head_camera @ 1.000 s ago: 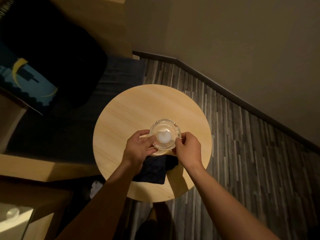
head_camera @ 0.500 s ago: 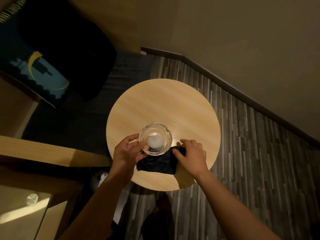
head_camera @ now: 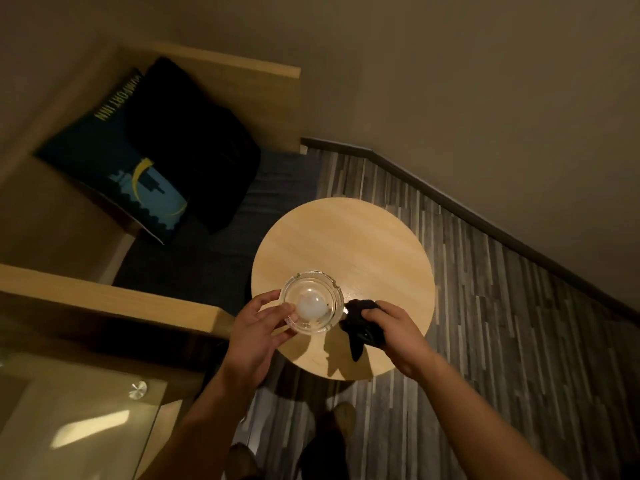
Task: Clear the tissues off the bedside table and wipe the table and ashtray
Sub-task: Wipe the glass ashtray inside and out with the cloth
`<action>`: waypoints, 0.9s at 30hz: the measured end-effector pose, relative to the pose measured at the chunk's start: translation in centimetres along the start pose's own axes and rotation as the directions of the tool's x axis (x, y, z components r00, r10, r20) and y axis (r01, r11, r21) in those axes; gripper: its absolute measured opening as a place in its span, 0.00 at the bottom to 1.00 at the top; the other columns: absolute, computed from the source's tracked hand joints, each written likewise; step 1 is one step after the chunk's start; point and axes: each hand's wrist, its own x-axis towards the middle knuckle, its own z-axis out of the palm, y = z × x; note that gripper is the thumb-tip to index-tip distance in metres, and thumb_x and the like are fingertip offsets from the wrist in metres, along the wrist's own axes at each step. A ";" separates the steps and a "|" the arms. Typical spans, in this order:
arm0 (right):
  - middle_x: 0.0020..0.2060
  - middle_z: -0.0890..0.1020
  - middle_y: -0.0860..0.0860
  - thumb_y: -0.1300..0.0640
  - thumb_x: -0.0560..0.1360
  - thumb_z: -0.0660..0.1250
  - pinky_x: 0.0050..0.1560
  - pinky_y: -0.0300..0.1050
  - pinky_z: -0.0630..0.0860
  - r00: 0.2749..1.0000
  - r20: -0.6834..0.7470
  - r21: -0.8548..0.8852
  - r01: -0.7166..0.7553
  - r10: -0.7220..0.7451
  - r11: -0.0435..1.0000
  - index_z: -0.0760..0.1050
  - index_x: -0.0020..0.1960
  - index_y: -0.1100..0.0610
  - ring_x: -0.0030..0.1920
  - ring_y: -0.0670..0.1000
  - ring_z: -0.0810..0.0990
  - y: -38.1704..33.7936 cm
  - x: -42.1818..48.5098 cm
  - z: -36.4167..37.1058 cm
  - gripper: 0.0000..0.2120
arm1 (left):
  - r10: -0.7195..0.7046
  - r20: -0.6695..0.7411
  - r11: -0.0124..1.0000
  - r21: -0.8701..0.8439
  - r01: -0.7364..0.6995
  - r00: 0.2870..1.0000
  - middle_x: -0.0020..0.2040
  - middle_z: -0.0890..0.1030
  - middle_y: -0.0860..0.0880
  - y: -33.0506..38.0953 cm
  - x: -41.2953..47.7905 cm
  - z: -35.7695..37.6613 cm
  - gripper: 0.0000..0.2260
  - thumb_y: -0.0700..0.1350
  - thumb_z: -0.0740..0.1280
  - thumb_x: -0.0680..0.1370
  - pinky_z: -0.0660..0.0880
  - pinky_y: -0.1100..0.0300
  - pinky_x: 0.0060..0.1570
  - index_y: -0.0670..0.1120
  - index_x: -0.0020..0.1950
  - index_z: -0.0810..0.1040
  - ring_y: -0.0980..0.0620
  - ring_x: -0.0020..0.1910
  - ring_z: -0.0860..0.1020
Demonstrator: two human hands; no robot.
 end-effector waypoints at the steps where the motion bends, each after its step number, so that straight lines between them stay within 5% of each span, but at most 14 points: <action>1: 0.51 0.85 0.63 0.61 0.80 0.65 0.58 0.59 0.80 1.000 0.006 0.075 0.003 -0.003 0.997 0.82 0.56 0.62 0.51 0.59 0.85 -1.7 -1.8 0.0 0.09 | -0.005 0.000 1.000 -0.016 0.005 1.000 0.53 0.87 0.41 1.0 -1.4 0.2 0.18 0.36 0.73 0.76 0.80 0.39 0.61 0.43 0.66 0.78 0.40 0.59 0.84; 5: 0.56 0.83 0.65 0.62 0.81 0.63 0.65 0.64 0.76 0.994 0.046 0.184 0.093 -0.103 0.979 0.79 0.62 0.62 0.58 0.62 0.83 -8.5 -8.6 -0.2 0.12 | -0.005 0.060 1.000 -0.028 0.007 0.998 0.57 0.85 0.37 5.1 -6.4 1.1 0.17 0.34 0.73 0.76 0.80 0.36 0.59 0.41 0.64 0.80 0.39 0.58 0.83; 9: 0.56 0.83 0.64 0.60 0.82 0.62 0.68 0.65 0.73 0.964 0.159 0.111 0.197 -0.213 0.974 0.77 0.64 0.64 0.55 0.61 0.81 -15.3 -14.7 -0.3 0.13 | 0.018 0.216 1.000 -0.009 -0.017 0.976 0.46 0.85 0.42 10.0 -11.7 2.3 0.11 0.34 0.70 0.78 0.83 0.46 0.51 0.37 0.60 0.82 0.48 0.45 0.85; 15: 0.52 0.85 0.59 0.41 0.84 0.55 0.59 0.48 0.80 0.922 0.281 -0.126 0.310 -0.266 0.942 0.79 0.61 0.61 0.54 0.56 0.85 -22.4 -20.0 0.8 0.25 | 0.103 0.265 0.994 -0.010 -0.104 0.959 0.45 0.84 0.41 15.4 -16.9 3.6 0.08 0.38 0.69 0.80 0.82 0.46 0.49 0.39 0.57 0.84 0.48 0.44 0.83; 18: 0.45 0.83 0.52 0.44 0.82 0.61 0.48 0.44 0.80 0.876 0.319 -0.254 0.448 -0.363 0.858 0.76 0.54 0.58 0.47 0.53 0.83 -24.2 -21.2 1.6 0.17 | 0.176 0.283 0.982 0.017 -0.188 0.943 0.48 0.84 0.39 17.1 -18.5 4.0 0.09 0.42 0.67 0.81 0.81 0.46 0.52 0.40 0.56 0.84 0.46 0.46 0.83; 20: 0.52 0.81 0.52 0.48 0.81 0.67 0.49 0.46 0.82 0.863 0.330 -0.290 0.479 -0.383 0.829 0.73 0.55 0.52 0.51 0.53 0.83 -24.8 -21.2 2.0 0.09 | 0.207 0.296 0.974 0.029 -0.226 0.932 0.51 0.84 0.36 17.9 -19.4 4.3 0.09 0.43 0.66 0.82 0.80 0.45 0.54 0.41 0.55 0.85 0.43 0.50 0.83; 23: 0.63 0.75 0.54 0.50 0.80 0.69 0.54 0.50 0.84 0.862 0.358 -0.265 0.461 -0.358 0.847 0.66 0.68 0.42 0.59 0.57 0.82 -25.4 -21.4 3.0 0.20 | 0.243 0.310 0.963 0.035 -0.267 0.919 0.48 0.83 0.39 18.6 -20.4 4.3 0.09 0.43 0.66 0.82 0.81 0.47 0.50 0.41 0.51 0.84 0.43 0.48 0.82; 27: 0.62 0.78 0.51 0.44 0.81 0.65 0.59 0.52 0.83 0.872 0.347 -0.266 0.443 -0.344 0.856 0.72 0.68 0.40 0.60 0.54 0.81 -25.6 -21.2 3.8 0.16 | 0.273 0.279 0.960 -0.012 -0.281 0.921 0.48 0.85 0.40 19.1 -20.8 4.1 0.09 0.40 0.67 0.81 0.80 0.48 0.48 0.40 0.44 0.83 0.44 0.47 0.84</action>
